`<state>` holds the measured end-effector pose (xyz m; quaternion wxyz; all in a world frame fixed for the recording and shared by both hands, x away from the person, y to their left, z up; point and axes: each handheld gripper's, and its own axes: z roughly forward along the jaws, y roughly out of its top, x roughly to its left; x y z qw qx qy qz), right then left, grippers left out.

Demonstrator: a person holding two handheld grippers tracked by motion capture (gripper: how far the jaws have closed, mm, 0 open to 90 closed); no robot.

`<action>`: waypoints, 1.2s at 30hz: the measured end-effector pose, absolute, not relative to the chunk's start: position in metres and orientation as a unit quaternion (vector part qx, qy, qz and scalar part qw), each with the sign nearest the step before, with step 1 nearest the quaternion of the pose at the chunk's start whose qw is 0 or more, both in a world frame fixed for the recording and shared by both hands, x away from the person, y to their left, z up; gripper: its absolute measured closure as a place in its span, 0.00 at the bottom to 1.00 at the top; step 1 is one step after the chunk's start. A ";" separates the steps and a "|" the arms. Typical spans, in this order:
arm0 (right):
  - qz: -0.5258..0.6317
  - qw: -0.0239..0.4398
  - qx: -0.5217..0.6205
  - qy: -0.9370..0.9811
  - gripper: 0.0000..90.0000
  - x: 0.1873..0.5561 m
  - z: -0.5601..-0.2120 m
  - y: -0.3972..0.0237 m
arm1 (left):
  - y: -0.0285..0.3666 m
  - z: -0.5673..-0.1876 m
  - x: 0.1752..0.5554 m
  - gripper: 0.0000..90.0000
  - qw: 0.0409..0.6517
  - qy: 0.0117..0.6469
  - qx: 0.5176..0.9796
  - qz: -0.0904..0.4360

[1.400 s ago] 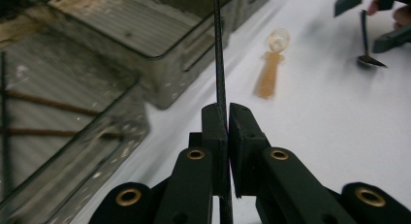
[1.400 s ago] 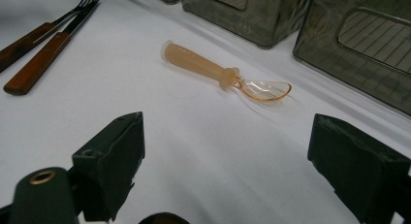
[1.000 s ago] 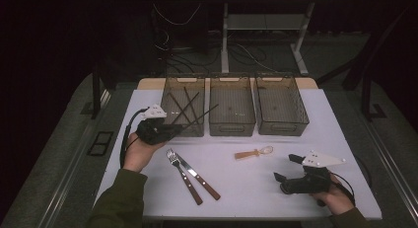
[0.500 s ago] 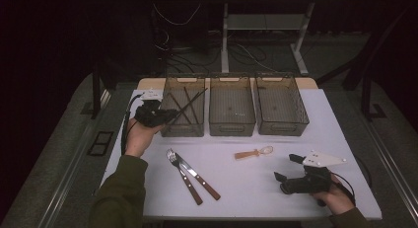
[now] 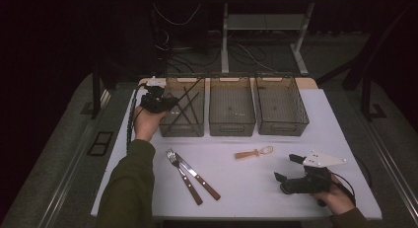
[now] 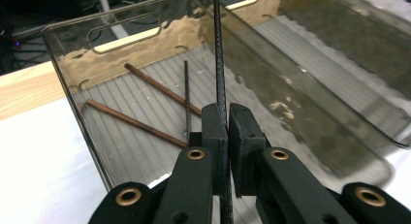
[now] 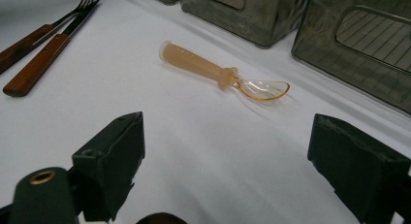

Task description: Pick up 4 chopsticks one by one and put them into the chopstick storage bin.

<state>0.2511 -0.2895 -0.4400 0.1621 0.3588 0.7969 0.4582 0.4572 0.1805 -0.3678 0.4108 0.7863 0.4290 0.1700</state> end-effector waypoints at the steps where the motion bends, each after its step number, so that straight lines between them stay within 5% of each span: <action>1: 0.459 0.162 0.359 0.797 0.15 0.251 -0.440 -0.289 | 0.180 -0.370 0.460 0.95 0.407 0.434 0.786 0.170; 19: 0.459 0.160 0.355 0.798 0.15 0.250 -0.439 -0.289 | 0.172 -0.393 0.472 0.94 0.339 0.469 0.800 0.162; 27: 0.459 0.160 0.355 0.799 0.15 0.250 -0.439 -0.289 | 0.170 -0.394 0.471 0.80 0.351 0.469 0.795 0.157; 36: 0.458 0.159 0.356 0.799 0.15 0.251 -0.440 -0.289 | 0.168 -0.388 0.464 0.54 0.387 0.432 0.797 0.166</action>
